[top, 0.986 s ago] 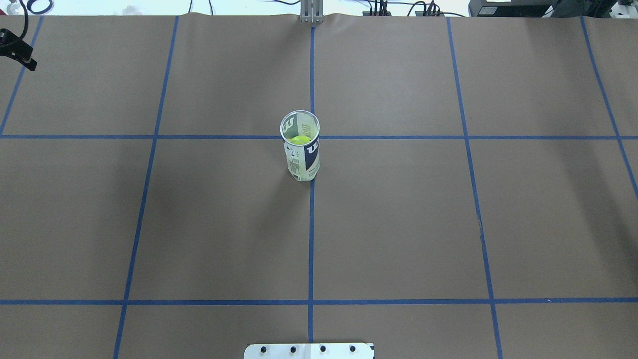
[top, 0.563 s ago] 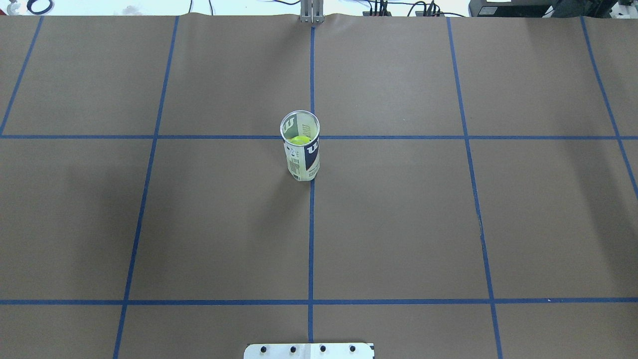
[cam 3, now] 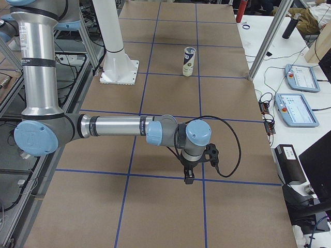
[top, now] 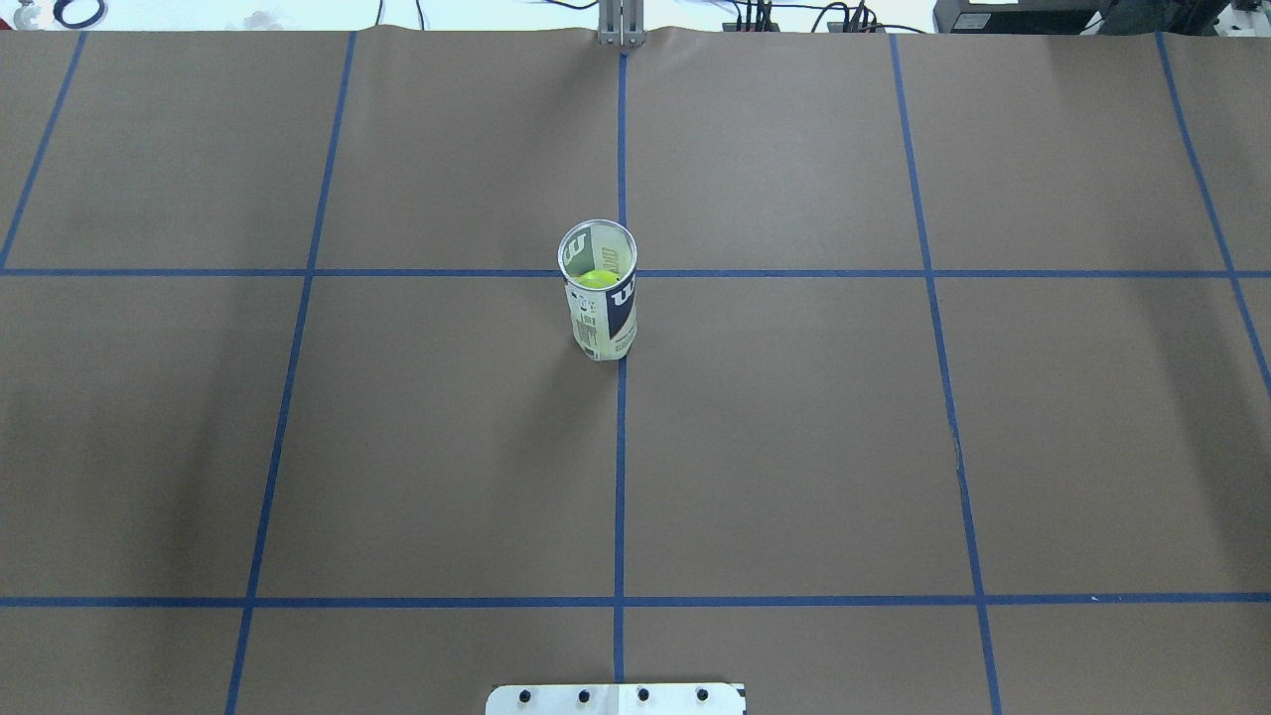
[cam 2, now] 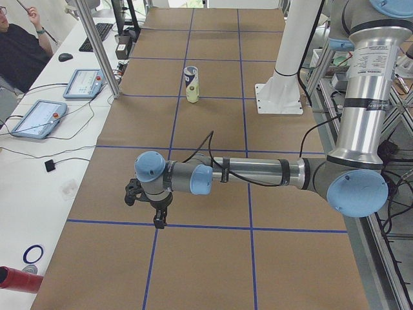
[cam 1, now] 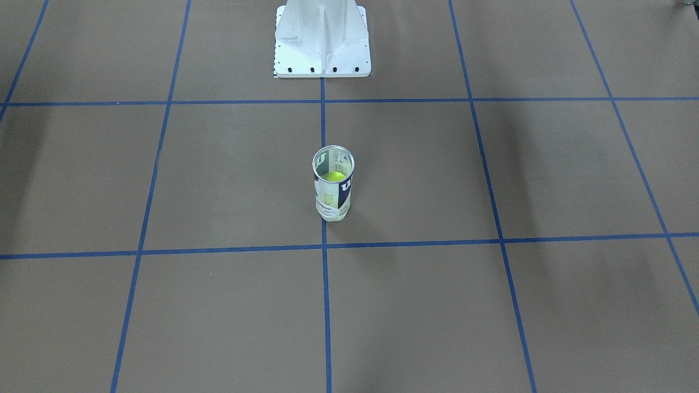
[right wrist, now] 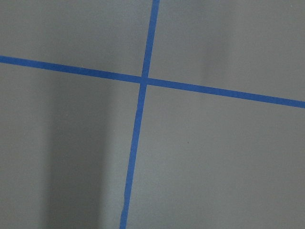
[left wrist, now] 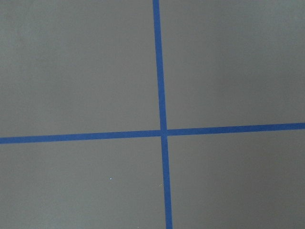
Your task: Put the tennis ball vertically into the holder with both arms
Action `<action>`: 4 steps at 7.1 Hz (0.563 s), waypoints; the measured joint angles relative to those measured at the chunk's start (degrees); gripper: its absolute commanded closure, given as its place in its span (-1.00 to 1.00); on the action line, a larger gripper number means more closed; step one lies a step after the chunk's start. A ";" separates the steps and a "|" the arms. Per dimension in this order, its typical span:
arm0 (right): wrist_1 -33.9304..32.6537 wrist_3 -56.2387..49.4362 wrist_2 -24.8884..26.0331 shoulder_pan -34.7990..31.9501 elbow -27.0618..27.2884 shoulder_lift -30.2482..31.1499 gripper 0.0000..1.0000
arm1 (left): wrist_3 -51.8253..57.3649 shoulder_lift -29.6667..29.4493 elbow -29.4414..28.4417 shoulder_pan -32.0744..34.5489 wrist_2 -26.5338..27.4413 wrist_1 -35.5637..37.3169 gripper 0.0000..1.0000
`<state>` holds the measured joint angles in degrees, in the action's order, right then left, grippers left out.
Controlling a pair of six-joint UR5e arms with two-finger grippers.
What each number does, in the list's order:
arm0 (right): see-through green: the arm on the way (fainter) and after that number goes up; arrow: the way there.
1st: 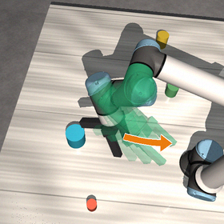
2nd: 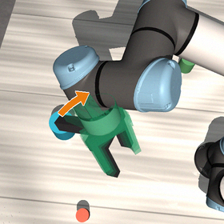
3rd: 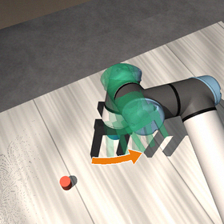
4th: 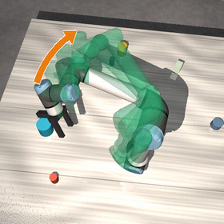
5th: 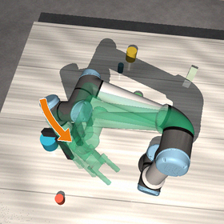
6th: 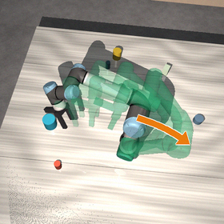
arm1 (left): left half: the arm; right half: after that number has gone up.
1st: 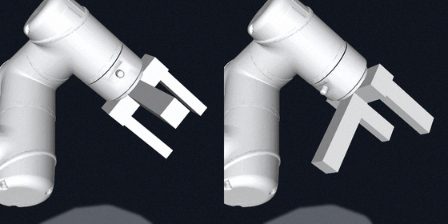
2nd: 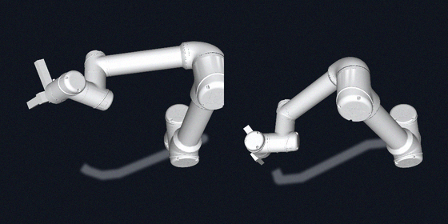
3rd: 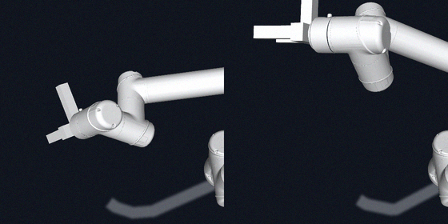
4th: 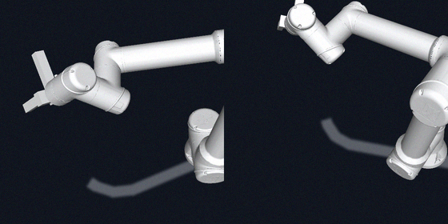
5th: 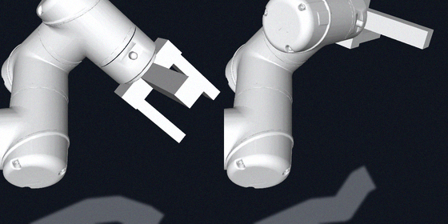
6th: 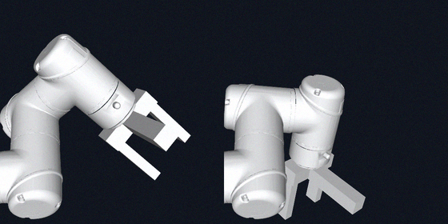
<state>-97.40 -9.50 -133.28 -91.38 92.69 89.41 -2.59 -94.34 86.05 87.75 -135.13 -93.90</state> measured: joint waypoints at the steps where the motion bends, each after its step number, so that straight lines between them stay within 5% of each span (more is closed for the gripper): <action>1: 0.07 0.30 -0.60 -0.12 0.05 -0.05 -0.99 | 0.08 0.47 0.29 0.18 -0.02 0.32 -1.00; 4: 0.26 0.81 -1.00 -0.54 0.11 -0.48 -0.99 | 0.05 0.78 1.75 0.52 -0.05 2.73 -1.00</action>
<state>-97.14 -8.69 -134.28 -91.91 92.79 88.93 -2.54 -93.56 87.80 88.27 -135.17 -91.17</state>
